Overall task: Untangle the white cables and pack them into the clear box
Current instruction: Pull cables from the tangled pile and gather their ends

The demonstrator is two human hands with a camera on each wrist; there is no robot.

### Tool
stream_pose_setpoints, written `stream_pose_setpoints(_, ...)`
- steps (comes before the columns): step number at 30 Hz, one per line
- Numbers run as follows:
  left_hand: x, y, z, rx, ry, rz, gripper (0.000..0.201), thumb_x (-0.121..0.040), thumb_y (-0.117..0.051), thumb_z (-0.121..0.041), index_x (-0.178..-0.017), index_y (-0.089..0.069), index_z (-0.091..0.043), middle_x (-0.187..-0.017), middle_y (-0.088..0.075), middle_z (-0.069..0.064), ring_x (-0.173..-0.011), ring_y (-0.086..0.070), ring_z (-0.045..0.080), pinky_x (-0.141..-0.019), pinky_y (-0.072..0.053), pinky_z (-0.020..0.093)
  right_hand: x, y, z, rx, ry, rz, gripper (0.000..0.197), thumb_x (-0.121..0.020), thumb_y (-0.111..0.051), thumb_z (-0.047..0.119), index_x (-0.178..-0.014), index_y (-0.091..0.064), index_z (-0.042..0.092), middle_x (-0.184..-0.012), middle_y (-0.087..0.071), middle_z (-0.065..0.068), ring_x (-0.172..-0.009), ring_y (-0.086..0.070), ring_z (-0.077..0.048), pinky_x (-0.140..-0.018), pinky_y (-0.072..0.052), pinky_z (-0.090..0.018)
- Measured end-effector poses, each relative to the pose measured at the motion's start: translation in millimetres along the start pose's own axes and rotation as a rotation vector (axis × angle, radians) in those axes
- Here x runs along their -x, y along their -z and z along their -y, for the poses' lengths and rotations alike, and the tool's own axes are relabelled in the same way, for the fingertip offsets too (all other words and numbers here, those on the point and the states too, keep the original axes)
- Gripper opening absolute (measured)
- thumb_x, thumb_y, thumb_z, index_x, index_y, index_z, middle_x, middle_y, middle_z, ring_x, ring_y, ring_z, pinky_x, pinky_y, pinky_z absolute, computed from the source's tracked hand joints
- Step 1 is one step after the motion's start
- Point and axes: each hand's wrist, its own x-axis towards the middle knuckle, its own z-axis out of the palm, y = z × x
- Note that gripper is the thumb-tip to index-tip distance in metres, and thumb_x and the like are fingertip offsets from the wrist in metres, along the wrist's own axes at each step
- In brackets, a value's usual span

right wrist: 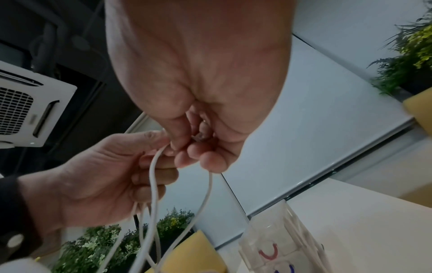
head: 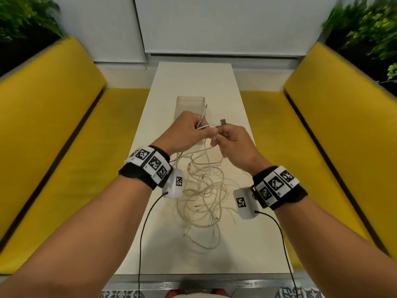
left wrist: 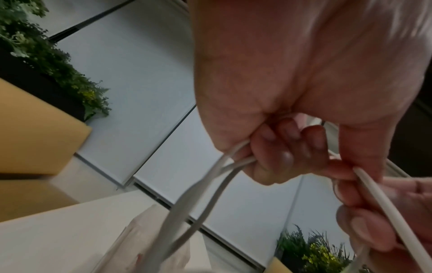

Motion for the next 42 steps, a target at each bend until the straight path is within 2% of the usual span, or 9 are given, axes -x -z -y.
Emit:
stream_pose_setpoints(5, -1, 16, -6, 0.034, -0.020, -0.094, 0.029, -0.096, -0.069, -0.026, -0.076, -0.060, -0.008, -0.060, -0.042, -0.002, -0.046, -0.034, 0.004, -0.047, -0.031, 0.016, -5, 2, -33, 0.024, 0.001, -0.084, 0.020, -0.098, -0.055, 0.015, -0.082, -0.068, 0.016, -0.073, -0.069, -0.002, -0.059, -0.052, -0.007, -0.060, -0.042, -0.027)
stream_pose_setpoints(13, 1, 6, 23, 0.055, 0.069, -0.185, 0.038, -0.092, -0.073, -0.026, -0.078, -0.062, 0.007, -0.069, -0.052, 0.006, -0.059, -0.044, 0.010, -0.055, -0.038, 0.020, 1, 3, -106, 0.234, -0.161, -0.167, 0.022, -0.099, -0.058, 0.022, -0.093, -0.074, 0.009, -0.083, -0.073, -0.008, -0.079, -0.066, -0.029, -0.072, -0.051, -0.035)
stream_pose_setpoints(19, 8, -5, 46, 0.316, 0.178, -0.347, 0.036, -0.093, -0.064, -0.025, -0.069, -0.047, -0.004, -0.060, -0.047, 0.000, -0.049, -0.037, 0.008, -0.051, -0.031, 0.025, 18, -8, -139, 0.305, -0.413, 0.061, 0.047, -0.103, -0.049, 0.013, -0.149, -0.046, 0.012, -0.154, -0.045, -0.011, -0.143, -0.041, -0.028, -0.112, -0.028, -0.026)
stream_pose_setpoints(22, 12, -1, 47, 0.506, 0.191, -0.437, 0.019, -0.083, -0.051, -0.022, -0.068, -0.040, -0.018, -0.058, -0.035, -0.004, -0.053, -0.028, 0.011, -0.053, -0.023, 0.029, 29, -13, -149, 0.339, -0.449, -0.038, 0.051, -0.092, -0.049, 0.000, -0.141, -0.048, 0.012, -0.145, -0.050, -0.013, -0.125, -0.051, -0.028, -0.102, -0.039, -0.034)
stream_pose_setpoints(25, 11, 0, 49, 0.594, 0.160, -0.510, 0.018, -0.080, -0.044, -0.018, -0.066, -0.033, -0.019, -0.053, -0.033, -0.010, -0.052, -0.025, 0.011, -0.052, -0.019, 0.030, 44, -26, -137, 0.383, -0.331, -0.186, 0.032, -0.076, -0.048, -0.004, -0.099, -0.057, 0.017, -0.107, -0.059, -0.004, -0.092, -0.055, -0.024, -0.078, -0.048, -0.039)
stream_pose_setpoints(29, 7, 0, 48, 0.661, 0.101, -0.574, 0.019, -0.081, -0.041, -0.016, -0.066, -0.031, -0.018, -0.052, -0.030, -0.008, -0.052, -0.023, 0.012, -0.056, -0.015, 0.036, 74, -57, -116, 0.422, -0.156, 0.317, 0.020, -0.074, -0.047, 0.008, -0.076, -0.060, 0.023, -0.081, -0.068, 0.003, -0.081, -0.064, -0.023, -0.077, -0.056, -0.041)
stream_pose_setpoints(33, 3, -3, 46, 0.661, 0.077, -0.569, 0.021, -0.084, -0.040, -0.014, -0.065, -0.032, -0.018, -0.052, -0.031, -0.010, -0.052, -0.023, 0.011, -0.056, -0.015, 0.037, 113, -99, -118, 0.536, -0.015, 0.717, 0.022, -0.087, -0.051, 0.023, -0.097, -0.070, 0.020, -0.105, -0.069, 0.000, -0.095, -0.063, -0.022, -0.084, -0.053, -0.037)
stream_pose_setpoints(37, 4, -6, 45, 0.671, 0.074, -0.561, 0.021, -0.083, -0.040, -0.012, -0.064, -0.032, -0.018, -0.053, -0.032, -0.009, -0.053, -0.024, 0.012, -0.056, -0.015, 0.037, 128, -131, -130, 0.669, -0.064, 0.832, 0.031, -0.090, -0.054, 0.042, -0.107, -0.066, 0.018, -0.112, -0.068, -0.004, -0.101, -0.061, -0.025, -0.081, -0.045, -0.034)
stream_pose_setpoints(42, 6, -8, 43, 0.670, 0.076, -0.562, 0.019, -0.083, -0.041, -0.013, -0.066, -0.033, -0.017, -0.053, -0.032, -0.009, -0.052, -0.025, 0.011, -0.054, -0.016, 0.034, 131, -147, -138, 0.879, -0.008, 0.812, 0.029, -0.094, -0.054, 0.034, -0.105, -0.064, 0.009, -0.110, -0.068, -0.013, -0.099, -0.064, -0.034, -0.086, -0.046, -0.042)
